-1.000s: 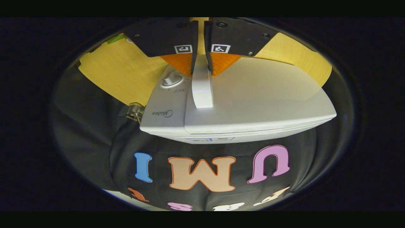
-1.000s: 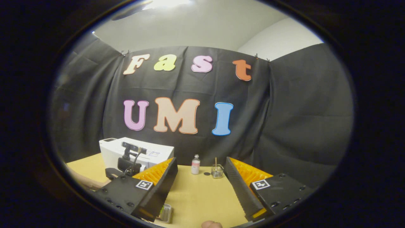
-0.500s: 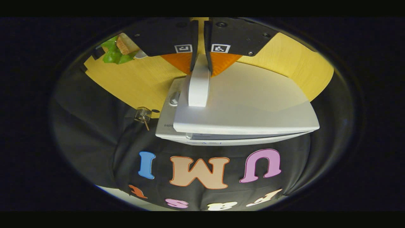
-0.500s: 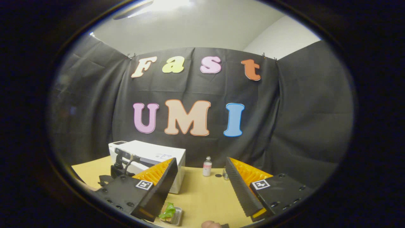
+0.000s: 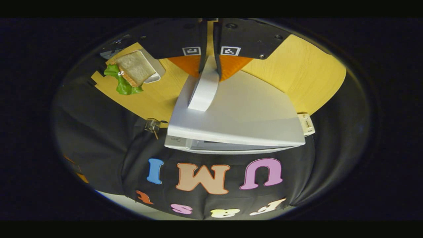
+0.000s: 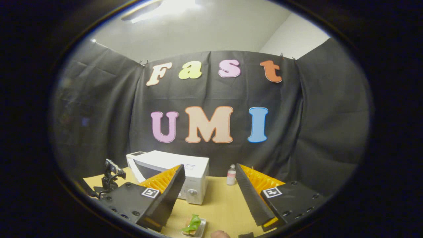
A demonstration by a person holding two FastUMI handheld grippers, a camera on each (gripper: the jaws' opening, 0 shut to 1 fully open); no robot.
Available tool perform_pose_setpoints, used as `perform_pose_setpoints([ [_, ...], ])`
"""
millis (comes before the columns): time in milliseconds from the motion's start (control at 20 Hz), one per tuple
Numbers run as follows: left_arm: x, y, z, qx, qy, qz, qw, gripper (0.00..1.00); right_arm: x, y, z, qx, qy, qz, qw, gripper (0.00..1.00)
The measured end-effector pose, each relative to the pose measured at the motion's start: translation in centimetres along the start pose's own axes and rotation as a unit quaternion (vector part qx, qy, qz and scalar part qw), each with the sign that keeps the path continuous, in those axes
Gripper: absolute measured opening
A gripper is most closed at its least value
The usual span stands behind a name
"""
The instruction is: Open the microwave oven with the left hand, put the food in, and close the microwave oven.
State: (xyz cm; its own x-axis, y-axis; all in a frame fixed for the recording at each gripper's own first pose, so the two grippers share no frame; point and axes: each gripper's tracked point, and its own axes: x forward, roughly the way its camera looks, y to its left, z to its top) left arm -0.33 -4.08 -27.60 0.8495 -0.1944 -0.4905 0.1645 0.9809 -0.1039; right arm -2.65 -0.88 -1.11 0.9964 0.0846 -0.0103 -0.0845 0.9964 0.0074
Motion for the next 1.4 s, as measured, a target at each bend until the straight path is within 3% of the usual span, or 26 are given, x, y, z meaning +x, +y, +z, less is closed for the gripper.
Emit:
perform_pose_setpoints([
  [400,-5.4,5.8,-2.4,-0.007,0.016,0.051,0.999,0.08,0.0,3.2,-0.9,0.004,-0.007,0.022,1.000,0.97],
  [750,-9.6,13.4,-4.3,-0.044,0.031,0.138,0.989,0.08,-0.7,5.2,-3.4,-0.012,0.014,0.038,0.999,0.97],
  [850,-10.2,14.4,-4.4,-0.072,0.031,0.135,0.988,0.09,-1.0,5.5,-4.1,-0.016,0.021,0.039,0.999,0.97],
  [1400,-11.1,16.9,-4.7,-0.073,0.039,0.119,0.989,0.09,-1.4,5.7,-5.5,-0.045,0.037,0.034,0.998,0.97],
])
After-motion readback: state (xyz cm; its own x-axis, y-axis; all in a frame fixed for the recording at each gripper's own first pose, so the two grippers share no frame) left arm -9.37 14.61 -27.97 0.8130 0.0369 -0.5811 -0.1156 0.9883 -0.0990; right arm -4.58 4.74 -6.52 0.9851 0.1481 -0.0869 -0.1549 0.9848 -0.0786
